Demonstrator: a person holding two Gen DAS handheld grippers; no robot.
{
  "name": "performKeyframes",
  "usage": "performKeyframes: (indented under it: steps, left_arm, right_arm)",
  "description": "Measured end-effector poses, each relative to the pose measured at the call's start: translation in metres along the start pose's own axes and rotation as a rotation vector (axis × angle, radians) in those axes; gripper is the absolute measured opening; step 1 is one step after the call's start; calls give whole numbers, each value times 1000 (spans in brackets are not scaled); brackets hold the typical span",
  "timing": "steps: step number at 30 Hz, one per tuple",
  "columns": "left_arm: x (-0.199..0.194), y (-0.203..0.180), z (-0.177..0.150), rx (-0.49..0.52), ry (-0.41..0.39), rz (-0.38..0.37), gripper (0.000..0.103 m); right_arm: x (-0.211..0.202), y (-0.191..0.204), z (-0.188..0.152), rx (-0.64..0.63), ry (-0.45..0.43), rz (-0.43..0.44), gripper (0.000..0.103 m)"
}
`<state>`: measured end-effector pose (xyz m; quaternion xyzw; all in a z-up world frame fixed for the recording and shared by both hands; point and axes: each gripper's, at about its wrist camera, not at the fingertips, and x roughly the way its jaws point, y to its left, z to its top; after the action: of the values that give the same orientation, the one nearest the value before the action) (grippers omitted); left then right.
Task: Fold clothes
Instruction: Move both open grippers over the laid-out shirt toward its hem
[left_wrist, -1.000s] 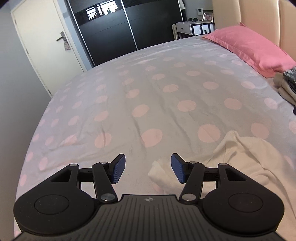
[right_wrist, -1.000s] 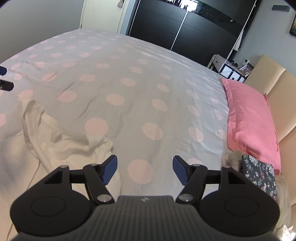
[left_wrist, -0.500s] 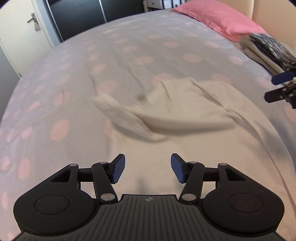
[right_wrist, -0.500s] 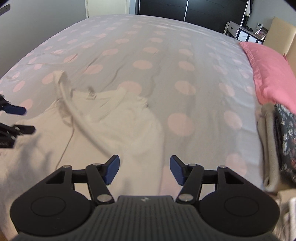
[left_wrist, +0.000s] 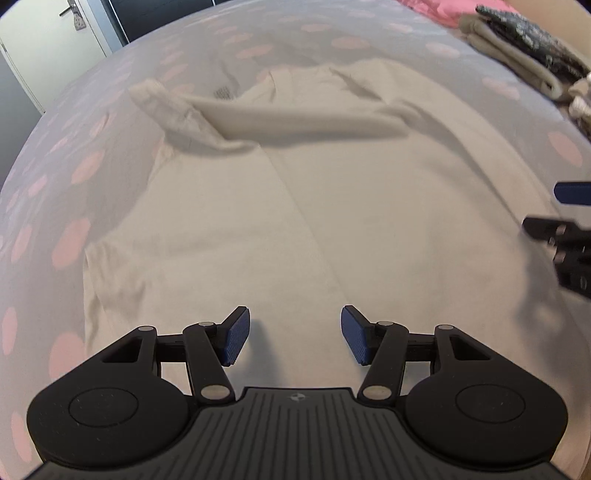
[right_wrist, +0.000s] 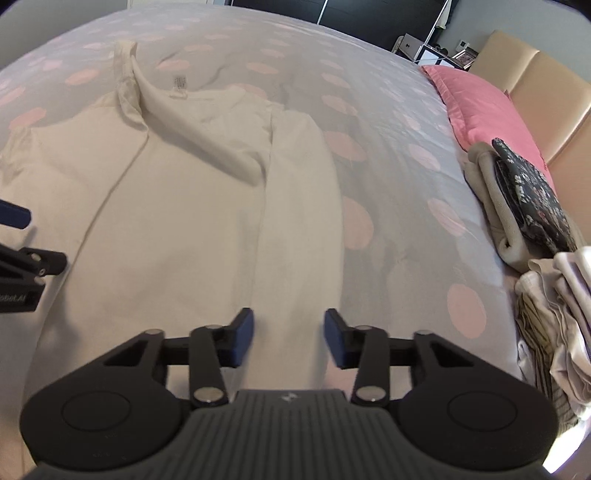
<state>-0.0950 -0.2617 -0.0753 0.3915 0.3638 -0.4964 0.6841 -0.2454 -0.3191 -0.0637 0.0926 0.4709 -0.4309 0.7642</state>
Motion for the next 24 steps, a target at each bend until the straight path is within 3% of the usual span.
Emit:
performKeyframes:
  steps: [1, 3, 7, 10, 14, 15, 16, 18, 24]
  left_arm:
    - [1, -1, -4, -7, 0, 13, 51]
    - [0, 2, -8, -31, -9, 26, 48]
    - [-1, 14, -12, -106, -13, 50, 17]
    - [-2, 22, -14, -142, -12, 72, 7]
    - [-10, 23, -19, -172, -61, 21, 7]
    - [-12, 23, -20, -180, -73, 8, 14]
    - [-14, 23, -21, -187, -85, -5, 28]
    - [-17, 18, -22, -177, -102, -22, 46]
    - [-19, -3, -23, -123, -108, -48, 48]
  right_arm:
    - [1, -2, -2, 3, 2, 7, 24]
    - [-1, -7, -4, 24, -9, 22, 19]
    - [-7, -12, -4, 53, -28, 34, 15]
    - [-9, -13, -4, 58, -35, 29, 12]
    - [-10, -18, -5, 77, -40, 41, 17]
    - [-11, -19, -6, 85, -44, 49, 20]
    - [-12, -20, -6, 90, -47, 58, 27]
    - [-13, -20, -6, 96, -55, 75, 30]
    - [-15, -15, -12, 66, -67, 100, 37]
